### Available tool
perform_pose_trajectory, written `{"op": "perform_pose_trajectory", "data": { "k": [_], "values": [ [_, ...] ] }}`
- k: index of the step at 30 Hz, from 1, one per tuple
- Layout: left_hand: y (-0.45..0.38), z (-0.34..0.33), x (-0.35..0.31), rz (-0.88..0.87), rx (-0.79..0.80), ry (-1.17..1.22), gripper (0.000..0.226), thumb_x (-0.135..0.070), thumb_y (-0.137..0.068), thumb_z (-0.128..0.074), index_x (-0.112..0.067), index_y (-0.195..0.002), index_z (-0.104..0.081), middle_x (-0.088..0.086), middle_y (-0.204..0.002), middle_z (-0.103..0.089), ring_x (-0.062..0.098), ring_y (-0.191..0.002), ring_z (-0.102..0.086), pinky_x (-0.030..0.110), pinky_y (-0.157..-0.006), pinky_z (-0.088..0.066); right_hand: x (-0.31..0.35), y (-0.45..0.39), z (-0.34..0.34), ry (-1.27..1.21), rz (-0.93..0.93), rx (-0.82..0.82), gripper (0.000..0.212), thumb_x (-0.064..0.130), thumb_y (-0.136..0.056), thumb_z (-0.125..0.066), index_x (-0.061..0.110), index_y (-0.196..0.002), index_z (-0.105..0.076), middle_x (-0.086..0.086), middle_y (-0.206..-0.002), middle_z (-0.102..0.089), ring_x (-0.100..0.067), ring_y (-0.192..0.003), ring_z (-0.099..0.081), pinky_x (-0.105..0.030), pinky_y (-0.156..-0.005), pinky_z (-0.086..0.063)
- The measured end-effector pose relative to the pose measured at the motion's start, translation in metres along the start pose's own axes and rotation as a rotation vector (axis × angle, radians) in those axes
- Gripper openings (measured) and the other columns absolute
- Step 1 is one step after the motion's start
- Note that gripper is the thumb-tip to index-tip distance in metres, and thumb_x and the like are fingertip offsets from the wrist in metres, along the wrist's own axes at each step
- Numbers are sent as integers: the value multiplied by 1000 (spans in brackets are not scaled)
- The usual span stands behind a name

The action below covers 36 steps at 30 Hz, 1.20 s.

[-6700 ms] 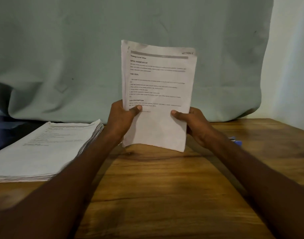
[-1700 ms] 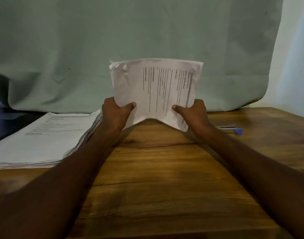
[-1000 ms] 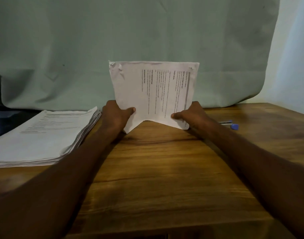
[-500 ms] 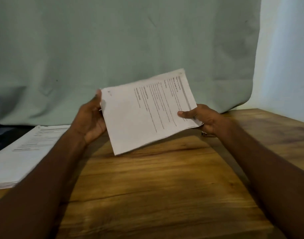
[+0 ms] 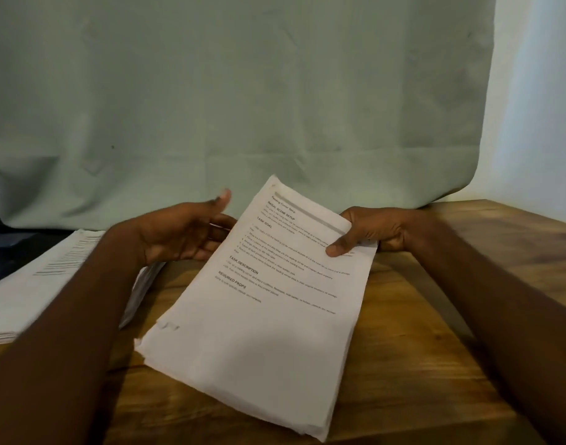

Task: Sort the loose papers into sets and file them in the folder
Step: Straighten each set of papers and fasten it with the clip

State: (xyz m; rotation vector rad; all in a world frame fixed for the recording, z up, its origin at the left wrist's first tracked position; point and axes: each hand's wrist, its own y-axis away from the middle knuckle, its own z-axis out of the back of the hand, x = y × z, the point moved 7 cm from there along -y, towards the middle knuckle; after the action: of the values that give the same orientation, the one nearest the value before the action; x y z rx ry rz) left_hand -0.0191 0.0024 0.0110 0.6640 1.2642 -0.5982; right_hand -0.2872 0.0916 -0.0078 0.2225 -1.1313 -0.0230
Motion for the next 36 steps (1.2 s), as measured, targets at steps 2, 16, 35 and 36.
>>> {"op": "perform_pose_trajectory", "data": {
  "k": [2,16,35,36],
  "values": [
    [-5,-22,4,30,24,-43,51,-40,-78,-82,-5,-115,-76,19,-120,-73,34,-103,-74,41,-79,-64,3,-1,-4,4,2,-8,38,-1,-83,-74,4,-120,-69,-14,-116,-75,-30,-102,-74,-38,-81,-63],
    [-37,-3,10,-251,-322,461,46,-1,-82,-78,-12,-125,-70,17,-118,-74,42,-103,-73,59,-92,-57,15,-37,-35,-636,238,-135,47,3,-89,-73,8,-135,-63,-16,-127,-70,-38,-116,-68,-56,-101,-52],
    [-47,6,35,-108,-301,430,46,-13,-88,-74,-6,-133,-64,20,-120,-72,40,-112,-69,53,-95,-56,4,-48,-27,-670,162,-242,45,21,-90,-77,3,-129,-65,-19,-121,-72,-40,-115,-68,-53,-100,-54],
    [-47,-1,36,-87,-273,427,50,-16,-86,-76,-5,-134,-63,21,-122,-71,41,-116,-67,54,-100,-54,2,-49,-27,-652,153,-264,45,21,-88,-78,3,-128,-66,-20,-120,-72,-41,-113,-68,-53,-99,-54]
  ]
}}
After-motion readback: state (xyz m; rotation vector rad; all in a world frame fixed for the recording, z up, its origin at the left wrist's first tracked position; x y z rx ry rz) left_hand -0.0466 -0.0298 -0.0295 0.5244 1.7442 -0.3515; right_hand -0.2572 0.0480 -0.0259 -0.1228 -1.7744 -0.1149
